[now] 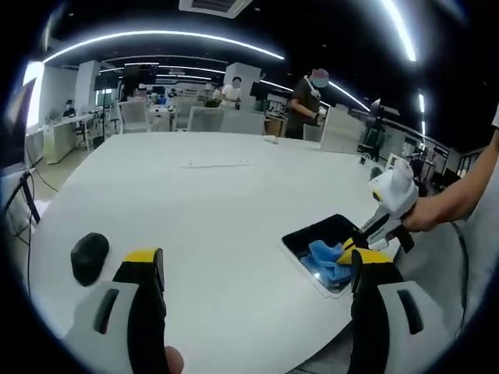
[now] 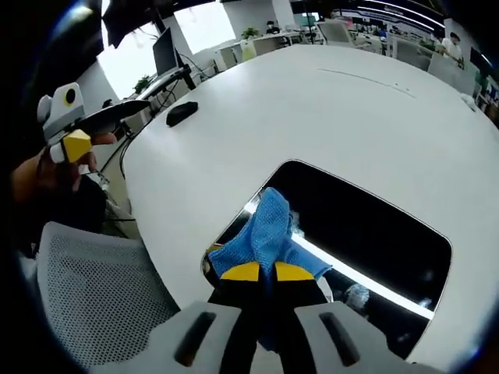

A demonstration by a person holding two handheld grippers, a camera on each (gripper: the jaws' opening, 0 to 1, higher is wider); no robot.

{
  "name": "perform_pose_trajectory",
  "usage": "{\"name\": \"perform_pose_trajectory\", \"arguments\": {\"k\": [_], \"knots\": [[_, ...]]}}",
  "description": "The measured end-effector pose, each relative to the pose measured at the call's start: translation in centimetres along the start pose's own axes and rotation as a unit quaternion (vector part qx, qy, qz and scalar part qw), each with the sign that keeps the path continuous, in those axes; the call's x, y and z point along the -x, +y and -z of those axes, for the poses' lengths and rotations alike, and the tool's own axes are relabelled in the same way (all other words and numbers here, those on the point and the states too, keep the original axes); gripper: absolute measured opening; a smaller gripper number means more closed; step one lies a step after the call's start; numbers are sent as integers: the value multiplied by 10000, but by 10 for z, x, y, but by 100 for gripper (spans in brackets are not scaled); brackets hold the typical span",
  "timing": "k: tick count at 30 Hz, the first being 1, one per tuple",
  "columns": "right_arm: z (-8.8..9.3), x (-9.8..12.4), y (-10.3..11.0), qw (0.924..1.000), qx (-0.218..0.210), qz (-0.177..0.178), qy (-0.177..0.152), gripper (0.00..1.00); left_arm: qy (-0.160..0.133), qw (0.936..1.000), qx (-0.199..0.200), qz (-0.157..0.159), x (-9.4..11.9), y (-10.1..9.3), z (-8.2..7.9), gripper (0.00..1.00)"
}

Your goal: Wipe the mirror surface with the cleaning cloth until all visible marks leave the cleaned area.

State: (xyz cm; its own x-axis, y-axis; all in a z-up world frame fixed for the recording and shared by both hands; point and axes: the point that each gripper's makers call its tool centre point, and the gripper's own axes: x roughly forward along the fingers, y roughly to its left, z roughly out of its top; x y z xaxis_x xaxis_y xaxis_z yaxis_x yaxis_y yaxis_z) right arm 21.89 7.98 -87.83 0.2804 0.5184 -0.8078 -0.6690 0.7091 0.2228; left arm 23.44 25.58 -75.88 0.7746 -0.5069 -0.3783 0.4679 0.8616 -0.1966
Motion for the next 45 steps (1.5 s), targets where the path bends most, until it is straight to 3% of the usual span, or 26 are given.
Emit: {"name": "perform_pose_trajectory", "arguments": {"k": [10,18,29,34,45], "knots": [[-4,-4,7,9999,69,-119,25,0,-4,10000,35,-30,3,-4,1,99],[-13,-17,26,9994,195,-289,5,0,25,9999,56,-105,8,-1,4,99],[-14,-19,21,9990,267,-351,51,0,-19,9999,57,-146,12,-6,0,99],[-16,-17,18,9987,345,-363,12,0,142,9998,-91,-44,14,-12,9,99],[-33,-25,1,9986,375,-366,21,0,165,9999,-27,-38,9,1,12,99]]}}
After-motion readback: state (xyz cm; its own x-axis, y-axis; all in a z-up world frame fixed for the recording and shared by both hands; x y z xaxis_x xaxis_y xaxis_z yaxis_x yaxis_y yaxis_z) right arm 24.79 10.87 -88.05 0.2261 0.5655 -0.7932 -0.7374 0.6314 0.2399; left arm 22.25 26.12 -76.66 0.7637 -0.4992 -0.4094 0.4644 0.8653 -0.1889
